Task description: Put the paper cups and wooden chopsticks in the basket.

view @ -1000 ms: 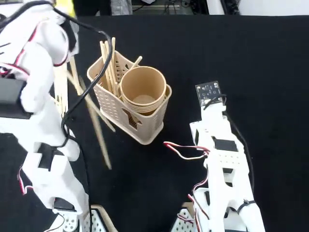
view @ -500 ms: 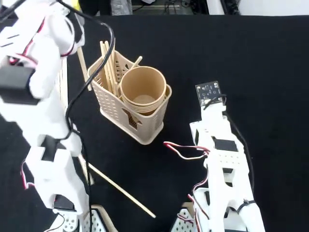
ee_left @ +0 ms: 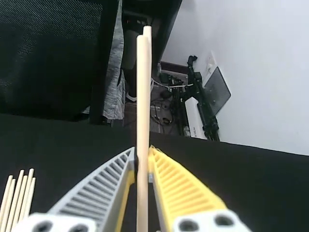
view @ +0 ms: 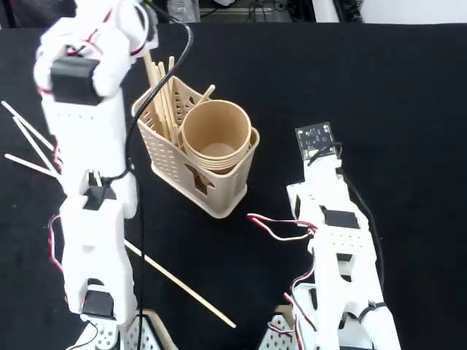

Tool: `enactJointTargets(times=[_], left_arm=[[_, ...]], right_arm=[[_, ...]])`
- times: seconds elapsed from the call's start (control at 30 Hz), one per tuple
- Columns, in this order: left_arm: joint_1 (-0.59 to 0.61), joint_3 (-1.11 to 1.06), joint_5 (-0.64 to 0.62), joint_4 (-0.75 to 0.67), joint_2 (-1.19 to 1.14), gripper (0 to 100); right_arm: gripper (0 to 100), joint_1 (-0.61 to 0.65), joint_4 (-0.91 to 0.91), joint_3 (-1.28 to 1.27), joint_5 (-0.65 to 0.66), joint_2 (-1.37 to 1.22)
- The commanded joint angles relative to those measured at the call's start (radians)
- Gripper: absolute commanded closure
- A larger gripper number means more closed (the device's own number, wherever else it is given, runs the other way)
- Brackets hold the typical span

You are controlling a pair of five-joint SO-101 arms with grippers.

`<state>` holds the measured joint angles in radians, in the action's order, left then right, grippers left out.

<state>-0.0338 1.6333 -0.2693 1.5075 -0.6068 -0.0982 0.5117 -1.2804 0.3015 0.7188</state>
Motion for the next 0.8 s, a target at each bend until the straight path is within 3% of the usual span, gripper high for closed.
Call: enactJointTargets(times=[0.0,0.6,0.77], left_arm=[[-0.012,0.03,-0.006,-0.054,-0.04,97],[0.01,0.03,-0.012,-0.044,-0.086,97],[0.028,0.03,-0.006,-0.015,0.061,97]], right_arm=[[98.5,-0.015,-0.015,0.012,0.006,0.025],[98.5,-0.015,-0.02,0.012,0.006,0.025],[98.5,-0.015,-0.02,0.012,0.006,0.025]])
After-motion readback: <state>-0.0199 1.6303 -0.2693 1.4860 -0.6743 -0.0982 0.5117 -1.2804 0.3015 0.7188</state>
